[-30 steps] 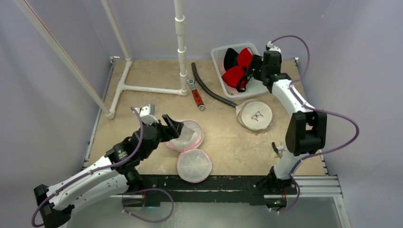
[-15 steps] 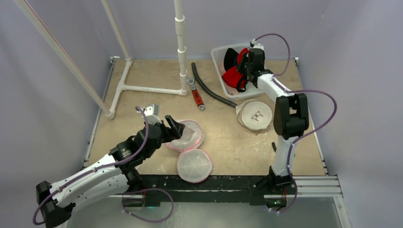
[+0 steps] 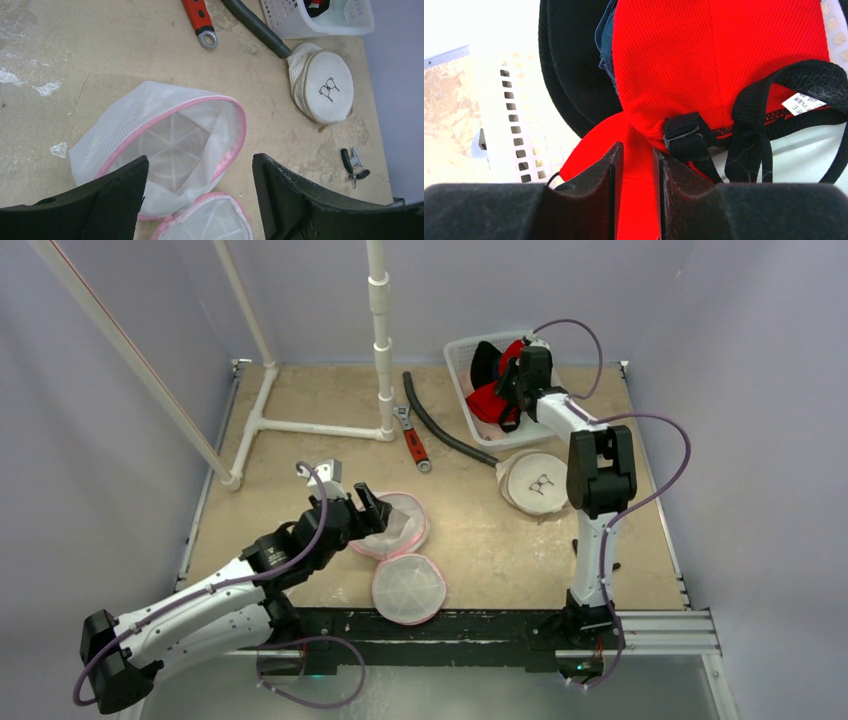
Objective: Unzip the laundry bag and remove the bra
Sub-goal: Place the bra in the bin.
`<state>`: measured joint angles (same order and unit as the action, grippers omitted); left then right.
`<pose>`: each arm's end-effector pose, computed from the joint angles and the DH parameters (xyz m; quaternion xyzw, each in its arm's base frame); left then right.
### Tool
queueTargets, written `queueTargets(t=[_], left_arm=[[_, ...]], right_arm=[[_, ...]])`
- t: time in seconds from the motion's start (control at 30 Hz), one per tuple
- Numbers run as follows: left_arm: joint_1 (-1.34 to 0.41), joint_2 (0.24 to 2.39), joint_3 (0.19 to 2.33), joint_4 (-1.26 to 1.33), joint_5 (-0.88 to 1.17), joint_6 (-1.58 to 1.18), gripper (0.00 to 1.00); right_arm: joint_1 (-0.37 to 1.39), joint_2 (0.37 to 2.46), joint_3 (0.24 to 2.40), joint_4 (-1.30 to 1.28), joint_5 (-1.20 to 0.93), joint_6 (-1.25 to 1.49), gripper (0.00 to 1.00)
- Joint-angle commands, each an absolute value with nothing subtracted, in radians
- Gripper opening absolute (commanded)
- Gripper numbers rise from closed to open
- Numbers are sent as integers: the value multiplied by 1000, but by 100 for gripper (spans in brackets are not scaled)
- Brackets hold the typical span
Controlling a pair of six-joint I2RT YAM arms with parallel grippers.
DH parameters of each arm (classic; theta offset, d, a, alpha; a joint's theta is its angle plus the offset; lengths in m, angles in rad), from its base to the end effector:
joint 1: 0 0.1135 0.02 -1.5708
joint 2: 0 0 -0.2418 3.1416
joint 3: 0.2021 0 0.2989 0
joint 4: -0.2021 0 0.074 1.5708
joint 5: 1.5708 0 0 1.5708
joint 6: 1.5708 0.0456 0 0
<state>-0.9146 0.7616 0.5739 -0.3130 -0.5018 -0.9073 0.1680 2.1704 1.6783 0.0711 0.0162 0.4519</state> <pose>0.1662 -0.1798 0.2300 -0.1235 0.8338 -0.2593 0.4715 0.5444 0.0916 0.1788 0.1231 0.8302 0.1594 0.5199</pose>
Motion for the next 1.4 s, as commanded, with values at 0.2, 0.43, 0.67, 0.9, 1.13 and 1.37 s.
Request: queueTargets(t=[0.2, 0.43, 0.67, 0.9, 1.13, 1.37], left_arm=[[-911, 735, 568, -279, -462, -956, 73], [-910, 688, 554, -305, -447, -972, 72], [-911, 666, 599, -361, -484, -945, 72], [-910, 626, 615, -460, -553, -917, 72], [-910, 567, 607, -581, -643, -882, 72], [-910, 529, 510, -496, -563, -921, 72]], right_arm=[[172, 2135, 1826, -114, -45, 376, 38], [175, 1937, 1621, 30, -74, 397, 42], [221, 1712, 1655, 67, -85, 430, 64], [425, 1303, 1277, 311, -121, 496, 72], [553, 984, 795, 385, -356, 597, 70], [716, 930, 450, 329, -290, 637, 64]])
